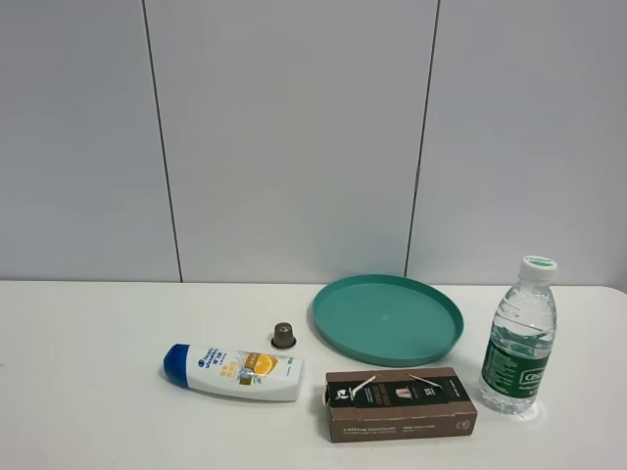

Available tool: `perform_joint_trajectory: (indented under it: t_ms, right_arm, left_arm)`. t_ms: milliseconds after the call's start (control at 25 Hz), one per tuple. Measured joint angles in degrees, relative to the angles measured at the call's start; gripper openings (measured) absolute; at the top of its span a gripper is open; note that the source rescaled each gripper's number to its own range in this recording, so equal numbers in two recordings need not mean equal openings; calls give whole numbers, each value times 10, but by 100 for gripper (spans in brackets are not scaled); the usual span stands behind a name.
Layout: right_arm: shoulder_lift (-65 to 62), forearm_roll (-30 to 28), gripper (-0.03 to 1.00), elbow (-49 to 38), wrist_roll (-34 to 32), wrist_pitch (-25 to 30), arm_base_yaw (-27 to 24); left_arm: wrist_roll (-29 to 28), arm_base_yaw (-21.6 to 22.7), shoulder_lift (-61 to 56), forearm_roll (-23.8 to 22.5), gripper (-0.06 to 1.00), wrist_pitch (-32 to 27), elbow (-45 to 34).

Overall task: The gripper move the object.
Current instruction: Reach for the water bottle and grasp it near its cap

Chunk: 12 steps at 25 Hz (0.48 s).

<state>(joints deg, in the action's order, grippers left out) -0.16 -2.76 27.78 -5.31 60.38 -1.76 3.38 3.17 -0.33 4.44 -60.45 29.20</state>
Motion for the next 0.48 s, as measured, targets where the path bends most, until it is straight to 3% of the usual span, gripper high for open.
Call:
perform_joint_trajectory:
  t_ms: [40, 480]
  right_arm:
    - [0, 0, 79, 0, 0, 0, 0]
    - [0, 0, 79, 0, 0, 0, 0]
  left_arm:
    - [0, 0, 0, 0, 100, 0, 0]
    - [0, 0, 0, 0, 100, 0, 0]
